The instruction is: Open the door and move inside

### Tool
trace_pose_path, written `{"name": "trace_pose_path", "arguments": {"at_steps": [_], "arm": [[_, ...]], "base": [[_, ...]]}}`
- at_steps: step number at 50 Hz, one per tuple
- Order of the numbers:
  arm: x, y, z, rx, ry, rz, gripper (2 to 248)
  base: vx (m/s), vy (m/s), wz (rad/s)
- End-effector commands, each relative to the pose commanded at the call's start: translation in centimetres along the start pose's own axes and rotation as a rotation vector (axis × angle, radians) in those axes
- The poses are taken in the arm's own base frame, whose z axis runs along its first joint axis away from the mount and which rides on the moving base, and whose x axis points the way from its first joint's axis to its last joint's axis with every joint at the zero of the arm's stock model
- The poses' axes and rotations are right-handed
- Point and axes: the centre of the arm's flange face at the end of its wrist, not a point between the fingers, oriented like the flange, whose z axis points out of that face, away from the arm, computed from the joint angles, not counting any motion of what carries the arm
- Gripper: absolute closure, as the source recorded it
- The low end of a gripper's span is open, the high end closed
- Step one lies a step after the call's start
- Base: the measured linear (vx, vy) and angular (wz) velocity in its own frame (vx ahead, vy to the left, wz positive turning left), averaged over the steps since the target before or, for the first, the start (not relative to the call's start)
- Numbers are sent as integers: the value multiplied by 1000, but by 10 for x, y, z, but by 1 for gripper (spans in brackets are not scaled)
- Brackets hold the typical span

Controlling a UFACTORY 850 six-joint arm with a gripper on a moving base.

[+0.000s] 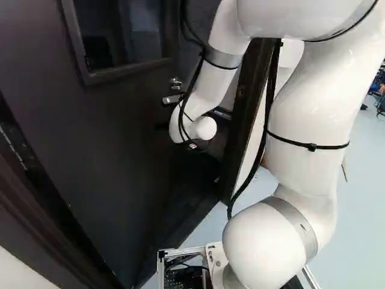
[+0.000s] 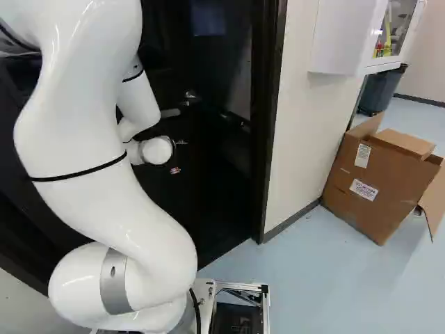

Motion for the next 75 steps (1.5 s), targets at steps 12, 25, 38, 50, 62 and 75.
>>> {"name": "trace_pose_path", "arguments": {"at_steps": [12,25,38,50,62,75], "arm": [[4,-15,9,31,4,-12,3],[8,-31,20,64,10,-25,3],[12,-47,31,94,16,-36,3],[16,-61,44,110,23,-36,3],[20,-75,57,117,30,-28,3],[25,-89,72,120,38,-16,3]], "base": [[0,0,0],[0,0,0],[0,0,0],[0,0,0],[0,0,0],[0,0,0]]}}
